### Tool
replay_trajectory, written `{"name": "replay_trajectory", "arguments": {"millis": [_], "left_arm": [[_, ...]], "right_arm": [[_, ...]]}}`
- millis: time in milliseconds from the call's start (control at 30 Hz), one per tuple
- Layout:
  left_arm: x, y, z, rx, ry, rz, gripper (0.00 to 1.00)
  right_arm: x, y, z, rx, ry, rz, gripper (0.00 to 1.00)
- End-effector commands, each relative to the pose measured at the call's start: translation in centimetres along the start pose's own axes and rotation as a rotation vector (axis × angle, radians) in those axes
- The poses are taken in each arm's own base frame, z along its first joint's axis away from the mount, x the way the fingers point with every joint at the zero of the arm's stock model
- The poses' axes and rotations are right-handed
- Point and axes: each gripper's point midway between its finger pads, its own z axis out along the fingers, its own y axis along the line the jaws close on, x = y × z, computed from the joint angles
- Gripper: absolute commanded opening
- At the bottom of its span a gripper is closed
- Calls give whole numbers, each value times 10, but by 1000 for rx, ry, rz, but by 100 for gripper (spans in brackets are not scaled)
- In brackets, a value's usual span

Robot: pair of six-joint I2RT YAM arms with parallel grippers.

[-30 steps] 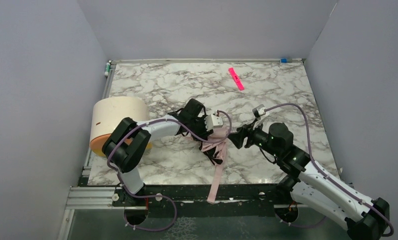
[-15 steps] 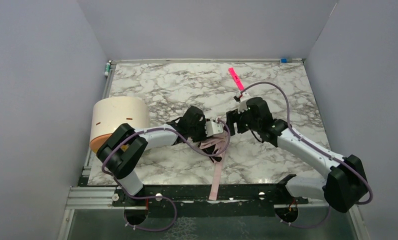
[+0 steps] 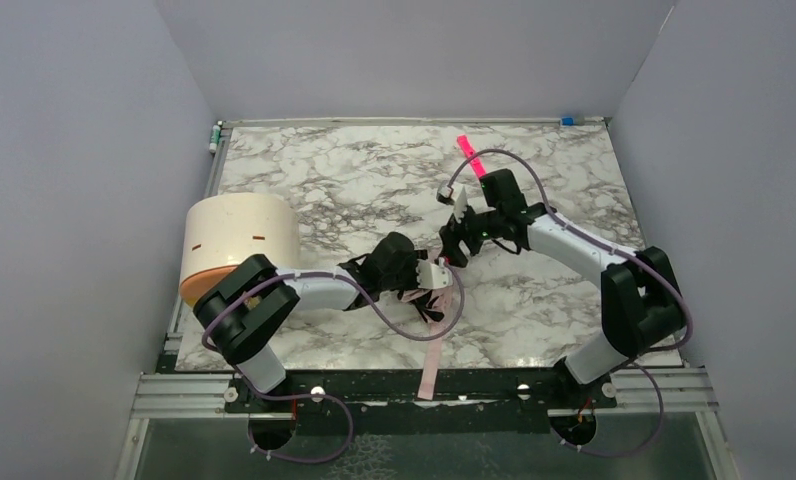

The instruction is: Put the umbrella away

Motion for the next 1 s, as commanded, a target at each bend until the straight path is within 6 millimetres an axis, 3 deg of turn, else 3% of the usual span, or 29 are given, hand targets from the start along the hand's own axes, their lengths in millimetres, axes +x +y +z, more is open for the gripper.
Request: {"name": "replay_trajectory", "arguments": {"millis": [0,200,367,667,967], "left_arm": [[24,-10,-4,-68,113,117,0],[25,-24,1,-77,142,196,0],[28,-36,4,-78,176,265,0],[34,-32,3,-159,237,361,0],[29,-29,0,-214,234,413,0]], "right_arm": [[-8,20,8,-196,-17,-98,75],[-4,23,17,-288,26,-111,75],[17,16,22,-300,127,-115,75],[42,22,24,-355,220,-68,78],[70,-3,39,-251,328,-28,75]]}}
